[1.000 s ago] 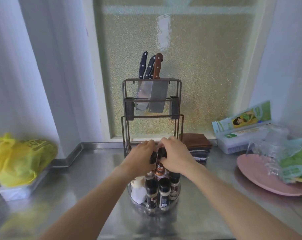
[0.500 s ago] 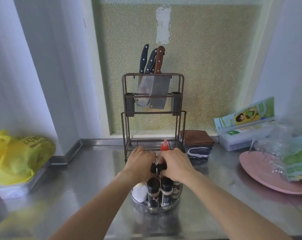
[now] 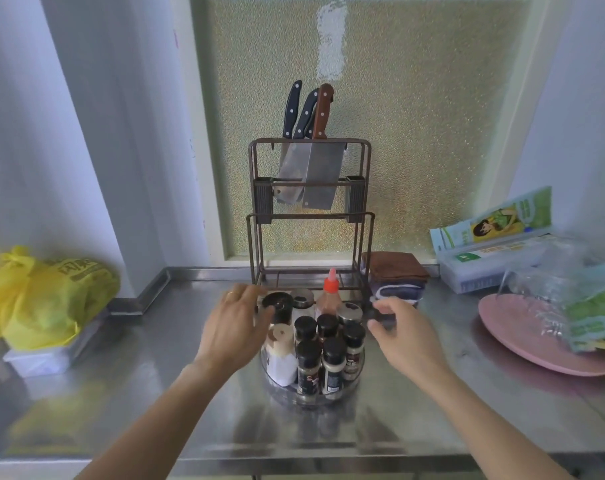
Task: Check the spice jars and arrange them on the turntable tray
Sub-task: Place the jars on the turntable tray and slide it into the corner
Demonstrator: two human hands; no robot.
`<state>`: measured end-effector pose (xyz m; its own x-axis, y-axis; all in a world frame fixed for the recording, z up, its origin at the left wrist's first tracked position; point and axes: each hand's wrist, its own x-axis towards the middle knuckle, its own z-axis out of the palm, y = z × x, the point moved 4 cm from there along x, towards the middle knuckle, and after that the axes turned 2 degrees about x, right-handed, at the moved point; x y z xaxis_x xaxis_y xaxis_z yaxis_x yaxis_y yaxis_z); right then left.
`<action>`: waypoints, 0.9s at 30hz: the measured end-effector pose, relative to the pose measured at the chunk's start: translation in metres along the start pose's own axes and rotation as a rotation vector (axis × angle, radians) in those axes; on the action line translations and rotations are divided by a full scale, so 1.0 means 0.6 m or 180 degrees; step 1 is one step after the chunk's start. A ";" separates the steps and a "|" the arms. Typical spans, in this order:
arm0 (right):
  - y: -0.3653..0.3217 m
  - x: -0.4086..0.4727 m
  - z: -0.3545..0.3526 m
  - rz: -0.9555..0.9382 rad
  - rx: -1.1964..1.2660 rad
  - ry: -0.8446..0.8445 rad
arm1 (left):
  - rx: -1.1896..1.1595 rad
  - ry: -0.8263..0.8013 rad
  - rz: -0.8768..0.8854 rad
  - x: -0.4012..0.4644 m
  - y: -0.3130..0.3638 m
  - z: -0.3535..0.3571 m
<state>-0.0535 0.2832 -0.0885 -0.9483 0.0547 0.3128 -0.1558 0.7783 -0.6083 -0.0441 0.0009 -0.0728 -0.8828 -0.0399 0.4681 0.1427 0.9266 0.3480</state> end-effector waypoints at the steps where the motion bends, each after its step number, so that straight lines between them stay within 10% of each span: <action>1: 0.018 -0.015 0.010 0.0186 0.0114 -0.0074 | -0.0024 -0.0098 -0.0294 -0.013 -0.021 0.014; 12: 0.038 -0.096 0.138 0.1367 0.1522 -0.0942 | -0.2032 -0.1655 -0.1977 -0.093 -0.054 0.128; 27: 0.045 -0.093 0.167 0.1538 0.2101 -0.0504 | -0.2428 -0.1721 -0.1694 -0.068 -0.073 0.151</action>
<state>-0.0324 0.2385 -0.1952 -0.9723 0.1616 -0.1688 0.1949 0.1623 -0.9673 -0.0551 -0.0040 -0.1807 -0.9681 -0.0252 -0.2493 -0.2418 0.3537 0.9036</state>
